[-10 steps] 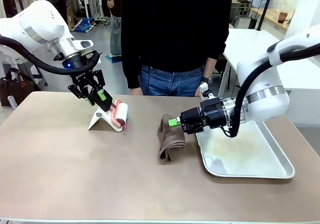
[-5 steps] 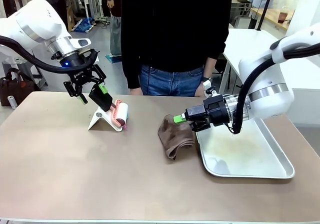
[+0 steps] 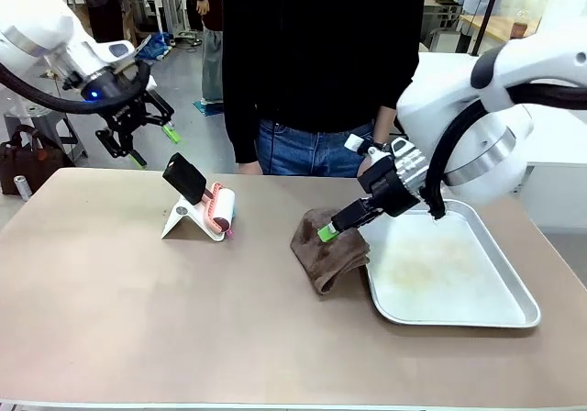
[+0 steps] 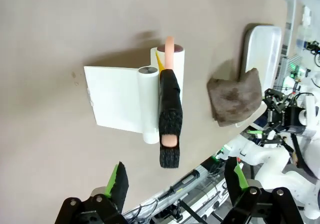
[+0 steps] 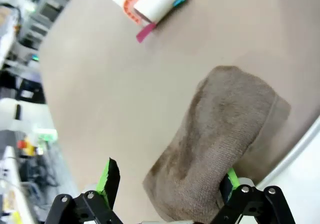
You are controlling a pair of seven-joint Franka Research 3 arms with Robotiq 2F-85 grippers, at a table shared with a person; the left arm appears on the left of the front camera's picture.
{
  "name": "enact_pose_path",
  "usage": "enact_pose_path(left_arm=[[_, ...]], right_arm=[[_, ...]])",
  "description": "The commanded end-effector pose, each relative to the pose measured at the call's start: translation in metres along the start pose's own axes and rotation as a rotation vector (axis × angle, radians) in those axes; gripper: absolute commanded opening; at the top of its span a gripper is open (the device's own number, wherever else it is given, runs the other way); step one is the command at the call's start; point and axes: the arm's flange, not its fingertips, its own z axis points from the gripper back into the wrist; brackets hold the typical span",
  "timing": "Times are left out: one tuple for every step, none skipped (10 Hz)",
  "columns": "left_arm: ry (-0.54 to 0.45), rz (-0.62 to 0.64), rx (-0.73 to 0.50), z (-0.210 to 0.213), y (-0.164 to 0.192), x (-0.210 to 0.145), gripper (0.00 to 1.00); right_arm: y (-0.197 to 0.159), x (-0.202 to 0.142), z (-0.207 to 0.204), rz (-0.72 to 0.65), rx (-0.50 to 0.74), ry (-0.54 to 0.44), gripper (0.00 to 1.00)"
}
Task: Clean the surface of the table.
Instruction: Return the Lint Roller and towel to their original positions.
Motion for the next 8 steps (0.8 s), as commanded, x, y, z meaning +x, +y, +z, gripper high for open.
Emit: enact_pose_path(left_arm=[[-0.041, -0.030, -0.062, 0.017, 0.007, -0.016, 1.00], [-0.071, -0.046, -0.100, 0.031, 0.009, -0.023, 1.00], [-0.112, -0.056, -0.142, 0.049, 0.014, -0.033, 1.00], [-0.139, -0.068, -0.169, 0.063, 0.018, -0.043, 1.00], [-0.161, -0.076, -0.192, 0.076, 0.024, -0.052, 1.00], [-0.185, -0.093, -0.204, 0.085, 0.028, -0.061, 1.00], [-0.200, -0.100, -0.217, 0.093, 0.031, -0.069, 1.00], [-0.209, -0.106, -0.229, 0.102, 0.036, -0.078, 1.00]], right_arm=[[0.005, 0.005, 0.006, 0.027, -0.152, -0.015, 1.00], [0.007, 0.007, 0.015, 0.060, -0.206, -0.068, 1.00], [0.010, 0.009, 0.030, 0.074, -0.218, -0.152, 1.00], [0.010, 0.008, 0.049, 0.060, -0.246, -0.221, 1.00], [0.012, 0.005, 0.063, 0.035, -0.241, -0.260, 1.00], [0.012, 0.000, 0.074, 0.009, -0.241, -0.281, 1.00], [0.012, -0.007, 0.086, -0.034, -0.202, -0.294, 1.00], [0.009, -0.016, 0.100, -0.083, -0.134, -0.290, 1.00]])
